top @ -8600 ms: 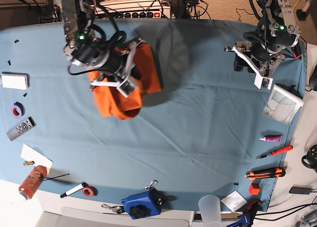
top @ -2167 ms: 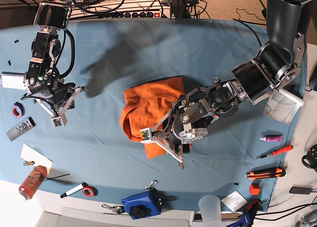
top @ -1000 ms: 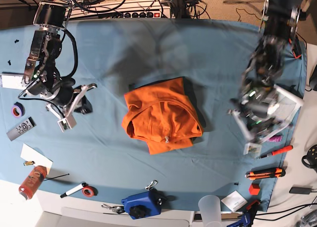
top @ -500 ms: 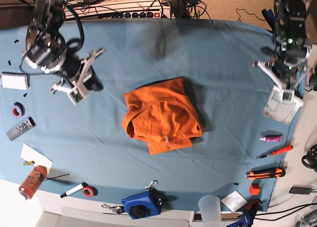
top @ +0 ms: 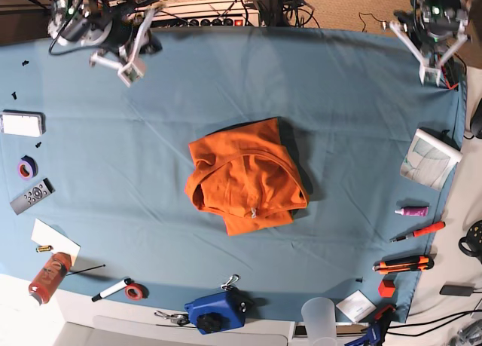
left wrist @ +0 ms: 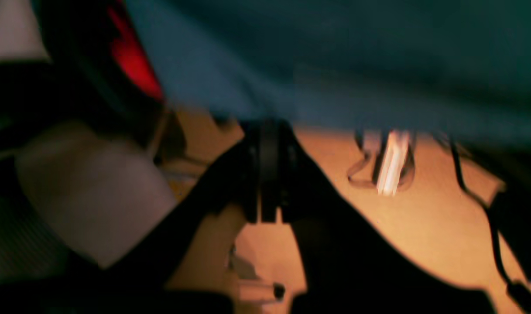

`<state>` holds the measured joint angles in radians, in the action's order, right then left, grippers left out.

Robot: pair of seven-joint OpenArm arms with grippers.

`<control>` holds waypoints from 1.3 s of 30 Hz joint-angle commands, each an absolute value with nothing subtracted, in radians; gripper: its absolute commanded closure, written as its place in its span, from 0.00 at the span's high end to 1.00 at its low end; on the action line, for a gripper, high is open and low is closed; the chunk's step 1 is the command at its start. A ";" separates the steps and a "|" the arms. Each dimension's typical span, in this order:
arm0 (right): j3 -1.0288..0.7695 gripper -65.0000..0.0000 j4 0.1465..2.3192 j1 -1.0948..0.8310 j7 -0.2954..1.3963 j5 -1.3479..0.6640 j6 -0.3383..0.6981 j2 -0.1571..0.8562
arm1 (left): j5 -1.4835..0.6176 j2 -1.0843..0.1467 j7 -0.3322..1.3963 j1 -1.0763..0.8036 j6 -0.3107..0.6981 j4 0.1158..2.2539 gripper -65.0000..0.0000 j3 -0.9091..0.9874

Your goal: Layout the t-shirt on the table in an organized manner, then fold the t-shirt properly

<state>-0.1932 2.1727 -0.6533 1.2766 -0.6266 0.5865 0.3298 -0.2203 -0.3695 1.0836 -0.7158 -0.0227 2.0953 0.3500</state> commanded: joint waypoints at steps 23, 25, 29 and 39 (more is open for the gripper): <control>-0.197 0.00 1.924 -0.902 1.314 -0.496 0.589 0.342 | -0.200 -0.271 1.031 -0.941 0.054 1.924 0.00 0.356; -0.197 0.00 1.861 -0.884 1.314 -0.496 0.601 0.342 | -0.215 -0.271 1.030 -0.913 0.055 1.850 0.00 0.356; -0.196 0.00 1.720 -0.828 1.312 -0.494 0.614 0.344 | -0.273 -0.271 0.993 -0.854 0.132 1.677 0.00 0.356; -0.019 0.00 1.284 -0.596 1.181 -0.305 0.635 0.350 | -0.326 -0.255 0.757 -0.632 0.303 1.144 0.00 0.356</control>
